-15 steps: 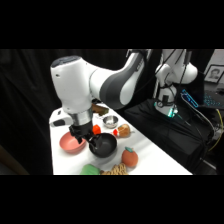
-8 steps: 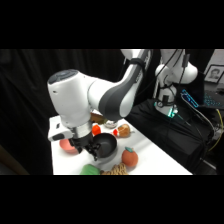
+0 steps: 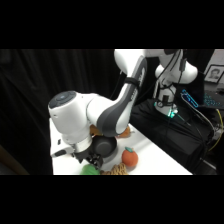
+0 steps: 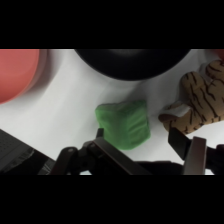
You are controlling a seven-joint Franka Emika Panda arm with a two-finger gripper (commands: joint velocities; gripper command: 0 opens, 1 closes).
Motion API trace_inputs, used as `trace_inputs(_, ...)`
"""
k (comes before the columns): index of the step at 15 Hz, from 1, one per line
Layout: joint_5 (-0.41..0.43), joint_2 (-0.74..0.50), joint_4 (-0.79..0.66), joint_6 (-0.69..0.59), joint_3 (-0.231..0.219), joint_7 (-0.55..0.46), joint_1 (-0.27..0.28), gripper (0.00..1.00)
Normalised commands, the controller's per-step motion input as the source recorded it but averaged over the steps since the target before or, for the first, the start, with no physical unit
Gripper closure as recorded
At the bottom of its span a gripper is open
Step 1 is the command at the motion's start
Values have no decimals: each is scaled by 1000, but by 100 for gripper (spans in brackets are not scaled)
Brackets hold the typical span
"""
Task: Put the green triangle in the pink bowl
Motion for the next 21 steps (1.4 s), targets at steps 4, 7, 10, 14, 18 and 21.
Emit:
trace_inputs(4,-84,348,460,25,19,-191,-14,0)
trace_inputs(7,-67,317,447,-5,37,-205,-32,0)
trace_inputs(10,-67,320,474,-66,33,-213,-42,0)
trace_inputs(14,-23,251,407,-120,51,-181,-63,26)
trace_inputs(18,-18,142,284,-90,30,-128,-52,59)
trace_inputs(21,-17,119,227,-68,23,-120,-49,79)
